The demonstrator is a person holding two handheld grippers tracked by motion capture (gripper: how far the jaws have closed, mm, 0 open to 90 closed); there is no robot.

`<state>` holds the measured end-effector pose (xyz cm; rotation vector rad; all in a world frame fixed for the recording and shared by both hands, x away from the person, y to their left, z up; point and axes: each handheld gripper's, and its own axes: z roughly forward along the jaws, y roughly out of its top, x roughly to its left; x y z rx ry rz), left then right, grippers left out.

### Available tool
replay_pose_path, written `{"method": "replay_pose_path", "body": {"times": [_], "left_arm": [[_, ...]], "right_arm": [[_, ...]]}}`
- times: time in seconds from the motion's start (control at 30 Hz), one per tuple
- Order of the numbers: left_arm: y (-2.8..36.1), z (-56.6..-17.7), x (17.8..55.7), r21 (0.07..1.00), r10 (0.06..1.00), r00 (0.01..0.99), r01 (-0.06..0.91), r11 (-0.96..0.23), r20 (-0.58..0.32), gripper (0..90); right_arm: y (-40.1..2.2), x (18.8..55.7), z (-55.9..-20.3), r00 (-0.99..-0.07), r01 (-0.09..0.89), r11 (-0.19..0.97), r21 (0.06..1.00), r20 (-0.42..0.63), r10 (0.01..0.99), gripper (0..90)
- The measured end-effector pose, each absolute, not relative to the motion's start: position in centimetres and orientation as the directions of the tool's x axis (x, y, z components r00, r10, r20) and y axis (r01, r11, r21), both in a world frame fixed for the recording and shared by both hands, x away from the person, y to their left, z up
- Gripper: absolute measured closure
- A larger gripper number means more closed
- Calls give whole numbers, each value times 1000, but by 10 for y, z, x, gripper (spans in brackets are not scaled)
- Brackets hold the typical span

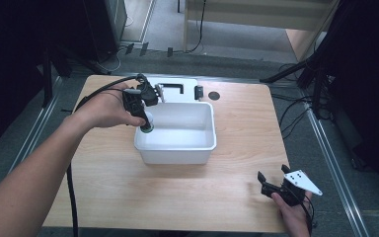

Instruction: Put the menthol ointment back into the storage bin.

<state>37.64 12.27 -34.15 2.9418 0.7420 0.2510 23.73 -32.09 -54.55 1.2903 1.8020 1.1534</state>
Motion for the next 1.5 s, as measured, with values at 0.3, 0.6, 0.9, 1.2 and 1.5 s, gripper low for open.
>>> {"method": "replay_pose_path", "body": {"times": [0.3, 0.6, 0.9, 1.2, 1.5], "left_arm": [[122, -357, 379, 115, 468, 876, 456, -882, 119, 511], [123, -369, 383, 110, 471, 875, 460, -881, 111, 511], [127, -384, 387, 122, 477, 874, 466, -876, 93, 511], [124, -399, 388, 118, 460, 882, 448, -886, 100, 511], [120, -409, 390, 101, 442, 888, 432, -896, 130, 511]], "right_arm": [[-321, 237, -546, -321, 394, 135, 909, -2, 947, 85], [-321, 237, -546, -320, 394, 134, 909, -1, 947, 85], [-321, 237, -545, -318, 397, 131, 909, 2, 948, 85], [-321, 237, -545, -318, 396, 129, 909, 4, 948, 85], [-321, 237, -545, -318, 397, 127, 909, 6, 948, 85]]}}
